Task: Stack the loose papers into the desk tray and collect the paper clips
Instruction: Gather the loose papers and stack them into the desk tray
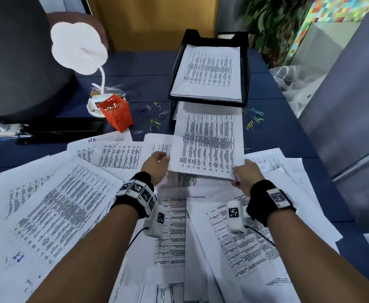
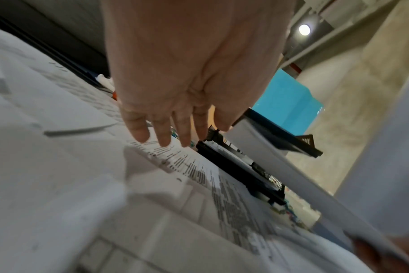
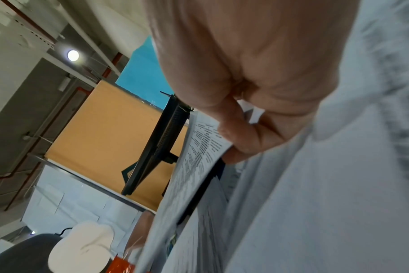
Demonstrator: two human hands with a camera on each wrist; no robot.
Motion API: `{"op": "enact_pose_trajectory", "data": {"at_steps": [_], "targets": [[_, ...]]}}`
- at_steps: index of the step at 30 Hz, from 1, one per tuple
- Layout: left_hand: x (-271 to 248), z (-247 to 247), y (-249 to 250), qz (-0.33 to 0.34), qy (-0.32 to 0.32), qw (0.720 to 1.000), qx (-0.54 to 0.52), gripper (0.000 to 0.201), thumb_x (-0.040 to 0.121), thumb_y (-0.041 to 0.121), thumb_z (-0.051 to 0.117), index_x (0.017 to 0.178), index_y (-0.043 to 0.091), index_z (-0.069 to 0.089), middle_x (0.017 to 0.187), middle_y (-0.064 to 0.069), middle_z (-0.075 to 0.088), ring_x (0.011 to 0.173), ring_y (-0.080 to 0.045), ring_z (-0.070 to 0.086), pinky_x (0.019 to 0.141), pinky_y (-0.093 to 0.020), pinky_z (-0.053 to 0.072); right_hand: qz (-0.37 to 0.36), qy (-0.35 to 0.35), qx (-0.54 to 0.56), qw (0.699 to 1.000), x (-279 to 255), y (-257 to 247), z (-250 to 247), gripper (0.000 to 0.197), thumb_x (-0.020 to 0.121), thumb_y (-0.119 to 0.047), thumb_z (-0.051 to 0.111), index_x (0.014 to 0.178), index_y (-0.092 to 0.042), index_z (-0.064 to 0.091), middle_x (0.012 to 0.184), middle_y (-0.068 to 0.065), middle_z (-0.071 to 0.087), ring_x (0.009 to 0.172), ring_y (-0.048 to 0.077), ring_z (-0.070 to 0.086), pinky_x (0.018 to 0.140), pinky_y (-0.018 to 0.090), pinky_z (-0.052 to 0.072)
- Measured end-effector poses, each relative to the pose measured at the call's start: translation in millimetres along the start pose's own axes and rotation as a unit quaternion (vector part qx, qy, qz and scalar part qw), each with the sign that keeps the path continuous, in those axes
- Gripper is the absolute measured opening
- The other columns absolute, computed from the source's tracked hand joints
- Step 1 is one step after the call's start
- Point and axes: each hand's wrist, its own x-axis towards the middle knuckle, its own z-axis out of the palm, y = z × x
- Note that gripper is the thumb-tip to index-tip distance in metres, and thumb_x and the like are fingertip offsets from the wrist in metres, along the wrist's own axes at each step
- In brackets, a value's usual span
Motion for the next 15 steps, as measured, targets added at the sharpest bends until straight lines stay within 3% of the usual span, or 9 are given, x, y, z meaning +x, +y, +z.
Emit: {"op": "enact_pose_trajectory", "data": {"at_steps": [1, 2, 4, 6, 9, 11, 13, 15], "targets": [[4, -1, 0, -0.001, -0.012, 0.999, 0.044, 0.04, 0.099, 0.031, 0.044, 0.133, 0.011, 0.047, 0.129, -0.01, 0.057, 0.109, -0.03, 0.058, 0.094, -0.035, 0.048, -0.047, 0.055, -0.142, 0.987, -2, -7, 2, 0.017, 0.097, -0.029, 0.049, 0.104, -0.014, 0.056, 0.109, 0.009, 0.063, 0.108, 0.024, 0.051, 0.081, 0.029, 0.039], [10, -1, -1, -0.001, -0.017, 0.996, 0.087, 0.041, 0.098, 0.032, 0.045, 0.135, 0.013, 0.046, 0.132, -0.01, 0.055, 0.112, -0.03, 0.057, 0.096, -0.036, 0.047, -0.093, 0.067, -0.245, 0.963, -4, -15, 4, 0.028, 0.097, -0.035, 0.047, 0.111, -0.012, 0.058, 0.114, 0.007, 0.064, 0.115, 0.025, 0.048, 0.087, 0.028, 0.038], [19, 0, -3, -0.009, -0.028, 0.984, 0.173, 0.046, 0.094, 0.034, 0.049, 0.136, 0.016, 0.046, 0.137, -0.01, 0.05, 0.117, -0.029, 0.053, 0.1, -0.039, 0.044, -0.124, 0.038, -0.305, 0.944, 8, -28, 5, 0.038, 0.098, -0.04, 0.044, 0.116, -0.01, 0.058, 0.116, 0.006, 0.064, 0.12, 0.025, 0.045, 0.092, 0.03, 0.037], [27, 3, -5, -0.015, -0.042, 0.967, 0.252, 0.046, 0.09, 0.037, 0.05, 0.132, 0.018, 0.049, 0.137, -0.011, 0.048, 0.12, -0.031, 0.049, 0.101, -0.045, 0.042, -0.105, 0.058, -0.293, 0.949, 19, -41, 11, 0.039, 0.097, -0.04, 0.045, 0.114, -0.008, 0.059, 0.115, 0.008, 0.064, 0.121, 0.027, 0.045, 0.092, 0.03, 0.039], [32, 6, -6, -0.034, -0.091, 0.935, 0.342, 0.048, 0.088, 0.037, 0.047, 0.133, 0.022, 0.045, 0.142, -0.012, 0.038, 0.128, -0.034, 0.038, 0.103, -0.05, 0.038, -0.066, 0.021, -0.189, 0.98, 36, -60, 20, 0.032, 0.098, -0.028, 0.045, 0.117, -0.005, 0.057, 0.117, 0.013, 0.063, 0.12, 0.029, 0.051, 0.093, 0.028, 0.045], [32, 6, -4, -0.036, -0.101, 0.929, 0.355, 0.059, 0.084, 0.045, 0.058, 0.135, 0.021, 0.041, 0.14, -0.012, 0.036, 0.13, -0.034, 0.035, 0.104, -0.053, 0.037, -0.083, 0.016, -0.178, 0.98, 56, -72, 25, 0.029, 0.099, -0.019, 0.044, 0.12, -0.003, 0.056, 0.113, 0.012, 0.062, 0.111, 0.027, 0.056, 0.085, 0.024, 0.048], [35, 6, 0, -0.036, -0.112, 0.921, 0.371, 0.068, 0.078, 0.048, 0.067, 0.134, 0.019, 0.042, 0.133, -0.011, 0.041, 0.124, -0.032, 0.04, 0.1, -0.051, 0.042, -0.081, 0.01, -0.183, 0.98, 67, -84, 32, 0.028, 0.098, -0.012, 0.043, 0.123, -0.003, 0.053, 0.098, 0.006, 0.056, 0.098, 0.023, 0.058, 0.069, 0.02, 0.049], [39, 4, 8, -0.036, -0.122, 0.913, 0.387, 0.07, 0.074, 0.048, 0.072, 0.13, 0.015, 0.044, 0.125, -0.01, 0.049, 0.114, -0.03, 0.05, 0.093, -0.045, 0.049, -0.066, -0.017, -0.135, 0.989, 75, -94, 41, 0.034, 0.098, -0.008, 0.04, 0.13, 0.002, 0.047, 0.108, 0.011, 0.054, 0.097, 0.016, 0.058, 0.071, 0.018, 0.05]]}}
